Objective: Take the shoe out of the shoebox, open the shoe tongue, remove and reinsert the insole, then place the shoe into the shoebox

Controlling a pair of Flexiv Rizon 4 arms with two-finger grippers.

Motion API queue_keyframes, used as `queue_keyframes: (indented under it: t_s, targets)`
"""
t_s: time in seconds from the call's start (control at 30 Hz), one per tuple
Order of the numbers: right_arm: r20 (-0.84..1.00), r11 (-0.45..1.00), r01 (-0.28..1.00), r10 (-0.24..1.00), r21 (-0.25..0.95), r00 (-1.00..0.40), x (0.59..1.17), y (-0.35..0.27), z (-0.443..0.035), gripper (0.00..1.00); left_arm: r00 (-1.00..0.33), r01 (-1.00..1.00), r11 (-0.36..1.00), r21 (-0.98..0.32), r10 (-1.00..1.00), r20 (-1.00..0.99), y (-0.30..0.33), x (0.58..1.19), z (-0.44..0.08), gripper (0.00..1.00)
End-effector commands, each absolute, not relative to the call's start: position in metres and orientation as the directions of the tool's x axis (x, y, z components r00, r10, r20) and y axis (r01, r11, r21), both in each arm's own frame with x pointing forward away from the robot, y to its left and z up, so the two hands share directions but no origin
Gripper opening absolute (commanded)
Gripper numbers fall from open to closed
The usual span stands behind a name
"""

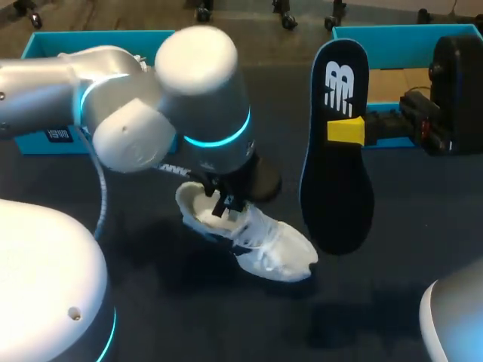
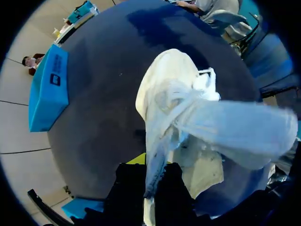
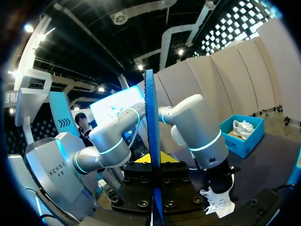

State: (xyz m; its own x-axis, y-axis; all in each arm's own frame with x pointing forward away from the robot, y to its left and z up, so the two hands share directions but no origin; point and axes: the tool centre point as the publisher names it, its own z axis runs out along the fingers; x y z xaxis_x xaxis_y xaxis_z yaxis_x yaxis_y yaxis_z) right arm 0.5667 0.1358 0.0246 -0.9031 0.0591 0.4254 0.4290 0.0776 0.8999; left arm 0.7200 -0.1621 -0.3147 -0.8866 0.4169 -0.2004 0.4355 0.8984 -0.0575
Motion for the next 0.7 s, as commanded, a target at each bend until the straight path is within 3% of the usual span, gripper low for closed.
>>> queue_keyframes:
  t_s: [0.03,0.17,0.33,0.47,0.6,0.7]
  targets:
    - [0.425,0.073,0.430,0.075,0.900,-0.902,0.560,0.145,0.029,0.00,-0.860,0.384,0.922,0.058,0.380,-0.340,-0.161,0.705,-0.305,0.00]
    - [0.425,0.073,0.430,0.075,0.900,-0.902,0.560,0.145,0.029,0.00,-0.860,0.384,0.922,0.058,0.380,-0.340,-0.161,0.705,-0.305,0.00]
    - [0.425,0.073,0.430,0.075,0.900,-0.902,0.560,0.145,0.029,0.00,-0.786,0.596,0.801,-0.065,0.564,-0.253,-0.152,0.727,-0.294,0.00]
    - [0.425,0.073,0.430,0.075,0.900,-0.902,0.560,0.145,0.029,0.00,-0.784,0.611,0.780,-0.134,0.574,-0.236,-0.148,0.736,-0.291,0.00]
    - [0.425,0.073,0.430,0.075,0.900,-0.902,0.560,0.145,0.029,0.00,-0.672,0.740,0.645,-0.188,0.706,-0.225,-0.145,0.734,-0.295,0.00]
    - [0.425,0.073,0.430,0.075,0.900,-0.902,0.560,0.145,0.029,0.00,-0.592,0.801,0.585,-0.128,0.744,-0.309,-0.142,0.729,-0.296,0.00]
